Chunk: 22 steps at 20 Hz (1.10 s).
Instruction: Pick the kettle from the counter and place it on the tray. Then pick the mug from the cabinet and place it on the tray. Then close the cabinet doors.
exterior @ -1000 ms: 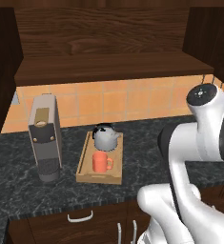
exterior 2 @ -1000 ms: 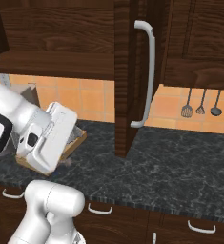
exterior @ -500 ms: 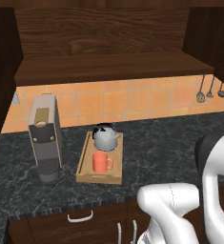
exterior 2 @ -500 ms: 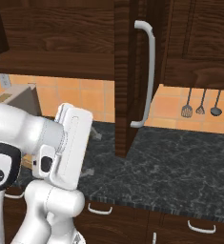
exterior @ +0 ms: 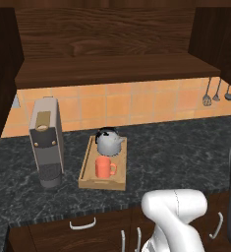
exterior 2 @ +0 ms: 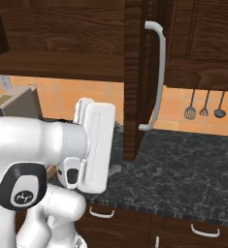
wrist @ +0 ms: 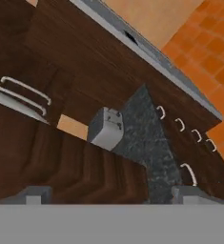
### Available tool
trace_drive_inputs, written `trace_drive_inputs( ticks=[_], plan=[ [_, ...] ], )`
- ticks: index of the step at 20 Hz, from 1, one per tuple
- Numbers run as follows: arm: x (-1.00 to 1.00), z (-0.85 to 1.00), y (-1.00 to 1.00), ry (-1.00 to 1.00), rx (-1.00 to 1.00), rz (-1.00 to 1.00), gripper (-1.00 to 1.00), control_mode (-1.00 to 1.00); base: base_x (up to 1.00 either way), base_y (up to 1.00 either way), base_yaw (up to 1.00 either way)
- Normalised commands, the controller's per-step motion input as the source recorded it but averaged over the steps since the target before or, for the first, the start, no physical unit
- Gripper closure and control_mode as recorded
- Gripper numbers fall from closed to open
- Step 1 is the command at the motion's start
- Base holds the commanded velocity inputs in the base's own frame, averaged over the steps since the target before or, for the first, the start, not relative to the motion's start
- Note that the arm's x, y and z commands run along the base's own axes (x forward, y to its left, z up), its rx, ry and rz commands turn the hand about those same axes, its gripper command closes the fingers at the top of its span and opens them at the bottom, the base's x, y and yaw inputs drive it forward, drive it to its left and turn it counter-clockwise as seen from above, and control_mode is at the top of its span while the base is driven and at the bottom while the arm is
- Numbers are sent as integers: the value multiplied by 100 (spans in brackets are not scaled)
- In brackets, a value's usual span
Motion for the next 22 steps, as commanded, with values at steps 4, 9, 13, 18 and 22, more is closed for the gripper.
trace_drive_inputs(
  ticks=[4, 9, 13, 18, 22],
  plan=[
    [-18, 23, -17, -36, 0, -3, -100, -100, 0, 0, 0],
    [-37, 12, 15, -22, 0, -16, -100, -100, 0, 0, 0],
    [-49, 34, 2, -19, 0, -20, -100, -100, 0, 0, 0],
    [-44, 38, -5, -21, 0, -17, -100, -100, 0, 0, 0],
    [-32, 38, -20, -20, 0, -15, -100, -100, 0, 0, 0]
  ],
)
